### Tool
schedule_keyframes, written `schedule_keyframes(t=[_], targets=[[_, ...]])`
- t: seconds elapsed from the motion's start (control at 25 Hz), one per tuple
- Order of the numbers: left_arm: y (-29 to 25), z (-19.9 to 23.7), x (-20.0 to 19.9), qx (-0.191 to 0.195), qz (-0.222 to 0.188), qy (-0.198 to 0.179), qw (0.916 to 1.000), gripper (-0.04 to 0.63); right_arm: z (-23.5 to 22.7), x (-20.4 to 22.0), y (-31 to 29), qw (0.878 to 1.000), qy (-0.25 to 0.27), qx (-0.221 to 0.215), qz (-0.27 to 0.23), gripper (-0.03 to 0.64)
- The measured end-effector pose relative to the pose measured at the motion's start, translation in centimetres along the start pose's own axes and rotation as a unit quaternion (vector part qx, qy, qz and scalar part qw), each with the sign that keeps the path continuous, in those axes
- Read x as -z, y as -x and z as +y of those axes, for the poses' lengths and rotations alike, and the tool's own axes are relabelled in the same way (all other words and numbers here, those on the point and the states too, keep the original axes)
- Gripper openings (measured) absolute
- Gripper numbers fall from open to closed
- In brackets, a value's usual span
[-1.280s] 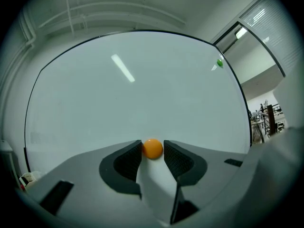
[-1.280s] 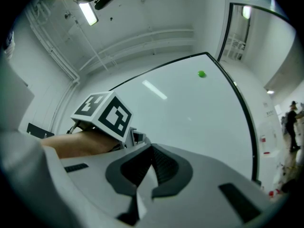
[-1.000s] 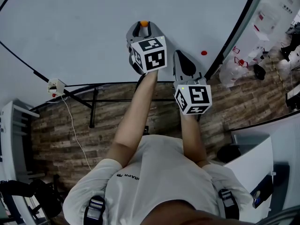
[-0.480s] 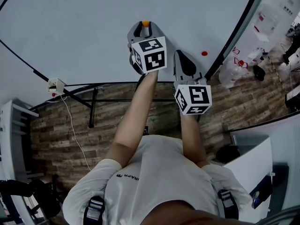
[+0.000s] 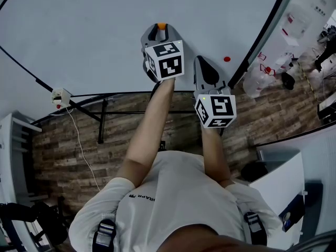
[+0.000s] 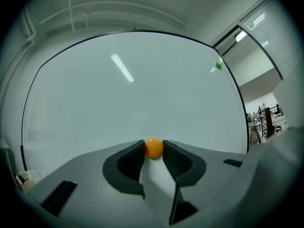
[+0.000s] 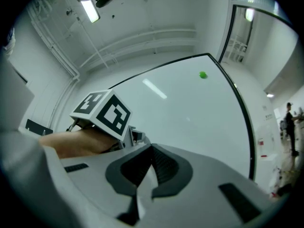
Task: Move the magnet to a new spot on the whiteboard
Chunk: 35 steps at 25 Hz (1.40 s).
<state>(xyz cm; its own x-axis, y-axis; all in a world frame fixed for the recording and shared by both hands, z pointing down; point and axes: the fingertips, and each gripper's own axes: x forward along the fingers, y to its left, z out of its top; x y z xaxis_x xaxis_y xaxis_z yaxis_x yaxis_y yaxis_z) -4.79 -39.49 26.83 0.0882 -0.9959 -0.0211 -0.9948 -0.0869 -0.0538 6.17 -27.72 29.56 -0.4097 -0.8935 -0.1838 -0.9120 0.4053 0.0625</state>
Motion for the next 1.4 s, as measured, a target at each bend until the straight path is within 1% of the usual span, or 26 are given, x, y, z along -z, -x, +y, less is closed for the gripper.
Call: schedule_keyframes(t=[0.2, 0.6, 0.76, 1.4], targets=[[0.7, -0.2, -0.4, 0.002, -0.006, -0.009, 0.9999, 0.120, 0.0, -0.3, 0.2, 1.000, 0.006, 0.004, 0.000, 0.012], [2.4, -0.4, -0.9, 0.012, -0.015, -0.008, 0.9998, 0.120, 0.7, -0.5, 0.6, 1.000, 0.011, 0.004, 0.000, 0.012], [3.2, -0.4, -0.8, 0.012, -0.020, -0.015, 0.9996, 0.120, 0.9, -0.6, 0.8, 1.000, 0.007, 0.004, -0.004, 0.012], [5.5, -0.4, -0.3, 0.030, -0.035, -0.016, 0.9988, 0.120, 1.0, 0.1, 1.2, 1.000, -0.007, 0.010, 0.008, 0.012]])
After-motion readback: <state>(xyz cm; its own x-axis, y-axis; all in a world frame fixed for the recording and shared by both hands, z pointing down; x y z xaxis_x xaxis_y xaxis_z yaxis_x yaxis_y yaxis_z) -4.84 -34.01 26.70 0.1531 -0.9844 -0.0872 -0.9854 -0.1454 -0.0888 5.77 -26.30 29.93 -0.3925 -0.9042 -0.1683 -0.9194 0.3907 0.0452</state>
